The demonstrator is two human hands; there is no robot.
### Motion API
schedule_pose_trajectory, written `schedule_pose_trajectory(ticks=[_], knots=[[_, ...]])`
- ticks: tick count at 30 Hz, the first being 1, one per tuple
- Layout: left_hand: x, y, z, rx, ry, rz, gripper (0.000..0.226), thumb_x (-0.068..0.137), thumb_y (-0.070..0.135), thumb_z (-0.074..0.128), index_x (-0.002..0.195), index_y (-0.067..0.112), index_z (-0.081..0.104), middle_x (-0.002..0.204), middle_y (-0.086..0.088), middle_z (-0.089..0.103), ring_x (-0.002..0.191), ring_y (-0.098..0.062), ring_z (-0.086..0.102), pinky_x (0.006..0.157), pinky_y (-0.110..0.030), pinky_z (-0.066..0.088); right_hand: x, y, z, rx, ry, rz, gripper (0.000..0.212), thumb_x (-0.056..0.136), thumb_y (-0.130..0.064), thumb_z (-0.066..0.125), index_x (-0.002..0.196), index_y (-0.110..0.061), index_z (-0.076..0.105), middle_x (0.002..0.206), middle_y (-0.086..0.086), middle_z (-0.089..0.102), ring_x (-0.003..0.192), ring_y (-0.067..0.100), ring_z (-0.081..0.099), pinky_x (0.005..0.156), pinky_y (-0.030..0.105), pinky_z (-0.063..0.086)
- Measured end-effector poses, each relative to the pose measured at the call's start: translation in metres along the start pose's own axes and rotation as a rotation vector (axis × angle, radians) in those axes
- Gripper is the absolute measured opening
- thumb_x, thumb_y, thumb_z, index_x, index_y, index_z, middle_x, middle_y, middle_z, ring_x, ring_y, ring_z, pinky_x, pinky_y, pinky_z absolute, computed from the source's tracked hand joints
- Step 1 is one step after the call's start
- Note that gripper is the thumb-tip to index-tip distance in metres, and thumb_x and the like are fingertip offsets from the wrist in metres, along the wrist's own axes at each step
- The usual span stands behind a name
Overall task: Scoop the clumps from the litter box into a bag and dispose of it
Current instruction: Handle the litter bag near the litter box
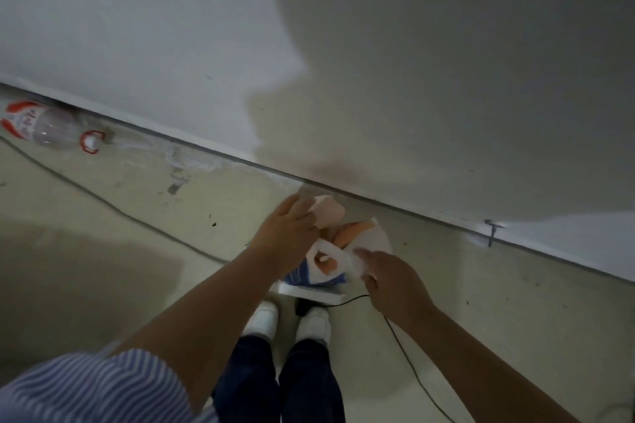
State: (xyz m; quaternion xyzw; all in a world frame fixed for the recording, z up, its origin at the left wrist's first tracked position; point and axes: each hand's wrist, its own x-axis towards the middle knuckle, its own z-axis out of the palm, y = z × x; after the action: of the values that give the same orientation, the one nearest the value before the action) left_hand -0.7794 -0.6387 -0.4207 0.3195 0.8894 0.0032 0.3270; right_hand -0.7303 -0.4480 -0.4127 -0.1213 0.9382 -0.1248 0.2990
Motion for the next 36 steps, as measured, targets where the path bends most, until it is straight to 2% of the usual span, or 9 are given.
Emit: schedule_pose_trajectory(ticks=[3, 6, 11, 16, 19, 27, 30, 33, 36], knots=[[-0.024, -0.008, 0.007, 0.05, 0.193, 0.096, 0.02, 0.068, 0.013, 0.064, 0.086, 0.011, 0.073, 0.092, -0.008, 0.071, 0.105, -0.022, 0.063, 0.105, -0.037, 0.039, 0.014, -0.018, -0.014, -0.016, -0.221, 0.076, 0.069, 0.091, -0.013, 0.051, 0.148, -0.016, 0.012, 0.143, 0.011, 0.029, 0.121, 0.025, 0.044, 0.092, 0.029, 0.042], [-0.041, -0.018, 0.027, 0.114, 0.274, 0.135, 0.028, 0.067, 0.015, 0.044, 0.054, 0.016, 0.069, 0.059, -0.002, 0.066, 0.071, -0.019, 0.07, 0.094, -0.036, 0.046, 0.033, -0.031, -0.015, -0.29, -0.148, 0.022, 0.069, 0.082, -0.016, 0.064, 0.142, -0.017, 0.029, 0.139, 0.014, 0.031, 0.118, 0.028, 0.044, 0.09, 0.033, 0.045], [-0.043, -0.014, 0.037, 0.03, 0.182, 0.105, 0.017, 0.04, 0.01, 0.078, 0.054, 0.011, 0.068, 0.059, -0.005, 0.067, 0.069, -0.021, 0.069, 0.08, -0.04, 0.055, 0.05, -0.033, -0.005, -0.574, -0.246, -0.014, 0.03, 0.088, -0.021, 0.053, 0.116, -0.015, 0.059, 0.13, 0.006, 0.046, 0.127, 0.027, 0.033, 0.105, 0.039, 0.027], [-0.023, 0.003, 0.015, -0.222, -0.074, -0.149, 0.039, 0.09, 0.006, 0.046, 0.128, 0.004, 0.038, 0.126, -0.015, 0.05, 0.113, -0.027, 0.05, 0.094, -0.032, 0.04, 0.05, -0.033, -0.004, -0.545, -0.173, 0.081, 0.026, 0.077, -0.021, 0.07, 0.097, -0.006, 0.067, 0.103, 0.014, 0.066, 0.1, 0.029, 0.06, 0.09, 0.038, 0.046], [0.003, 0.019, 0.014, -0.304, -0.078, -0.223, 0.067, 0.092, 0.01, 0.052, 0.146, 0.014, 0.013, 0.143, -0.018, 0.027, 0.119, -0.029, 0.049, 0.094, -0.033, 0.044, 0.036, -0.015, -0.002, -0.555, -0.287, 0.128, 0.028, 0.092, -0.01, 0.046, 0.119, -0.004, 0.055, 0.121, 0.013, 0.057, 0.114, 0.026, 0.052, 0.097, 0.033, 0.04], [0.022, 0.026, -0.009, -0.134, -0.331, -0.188, 0.036, 0.096, 0.016, 0.042, 0.129, 0.001, 0.046, 0.125, -0.013, 0.052, 0.118, -0.026, 0.05, 0.093, -0.03, 0.039, 0.039, 0.002, -0.007, -0.432, -0.295, 0.344, 0.039, 0.091, -0.02, 0.054, 0.128, -0.009, 0.045, 0.107, 0.005, 0.058, 0.1, 0.019, 0.057, 0.083, 0.027, 0.044], [0.018, 0.019, 0.013, -0.114, -0.266, -0.223, 0.036, 0.096, 0.02, 0.04, 0.12, -0.003, 0.054, 0.122, -0.016, 0.057, 0.113, -0.029, 0.053, 0.072, -0.02, 0.035, 0.048, 0.007, -0.015, -0.513, -0.382, 0.294, 0.013, 0.091, -0.018, 0.053, 0.102, -0.018, 0.059, 0.066, -0.003, 0.04, 0.073, 0.012, 0.047, 0.069, 0.022, 0.036], [-0.003, 0.018, 0.015, -0.085, -0.272, -0.221, 0.038, 0.097, 0.022, 0.037, 0.117, -0.004, 0.055, 0.096, -0.009, 0.059, 0.083, -0.023, 0.054, 0.051, -0.013, 0.036, 0.036, 0.009, -0.021, -0.527, -0.353, 0.156, 0.015, 0.092, -0.013, 0.048, 0.095, -0.022, 0.059, 0.064, -0.004, 0.038, 0.059, 0.01, 0.036, 0.058, 0.02, 0.026], [-0.029, 0.023, 0.01, 0.039, -0.36, -0.098, 0.032, 0.096, 0.012, 0.036, 0.123, 0.002, 0.05, 0.116, -0.01, 0.058, 0.104, -0.024, 0.057, 0.078, -0.023, 0.044, 0.0, -0.003, -0.023, -0.432, -0.261, 0.026, 0.012, 0.086, -0.013, 0.056, 0.094, -0.012, 0.065, 0.091, 0.003, 0.064, 0.089, 0.02, 0.057, 0.072, 0.026, 0.034]])
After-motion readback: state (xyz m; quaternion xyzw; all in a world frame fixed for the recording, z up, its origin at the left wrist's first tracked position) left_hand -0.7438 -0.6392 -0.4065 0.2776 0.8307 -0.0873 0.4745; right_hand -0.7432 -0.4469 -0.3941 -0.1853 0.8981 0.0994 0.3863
